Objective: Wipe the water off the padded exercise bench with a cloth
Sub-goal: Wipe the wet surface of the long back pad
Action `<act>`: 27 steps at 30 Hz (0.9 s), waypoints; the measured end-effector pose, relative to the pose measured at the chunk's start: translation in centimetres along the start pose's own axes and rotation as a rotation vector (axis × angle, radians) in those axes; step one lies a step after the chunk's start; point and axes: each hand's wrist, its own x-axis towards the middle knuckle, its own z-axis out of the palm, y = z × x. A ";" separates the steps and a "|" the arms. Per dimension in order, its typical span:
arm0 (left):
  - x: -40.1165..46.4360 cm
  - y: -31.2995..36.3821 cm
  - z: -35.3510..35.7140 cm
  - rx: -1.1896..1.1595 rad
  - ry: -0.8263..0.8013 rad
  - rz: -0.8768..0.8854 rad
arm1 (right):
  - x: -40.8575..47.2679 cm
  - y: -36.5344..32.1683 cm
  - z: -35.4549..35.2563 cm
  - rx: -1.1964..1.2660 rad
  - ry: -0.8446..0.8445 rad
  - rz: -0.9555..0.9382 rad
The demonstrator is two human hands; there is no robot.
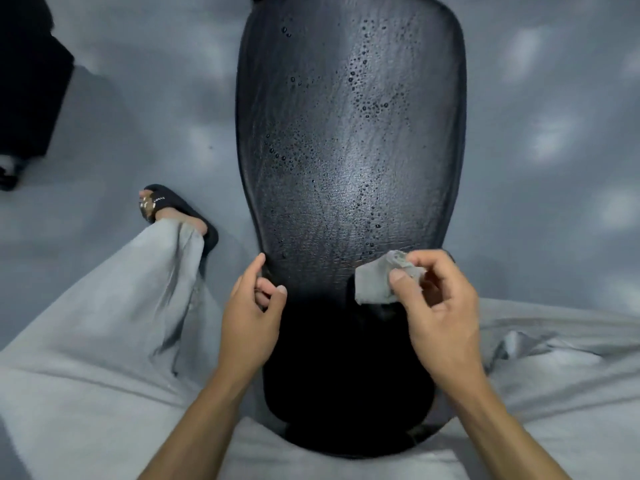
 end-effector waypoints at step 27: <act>2.0 5.0 3.0 0.554 -0.180 0.117 | 3.3 4.6 3.5 -0.635 -0.232 -0.208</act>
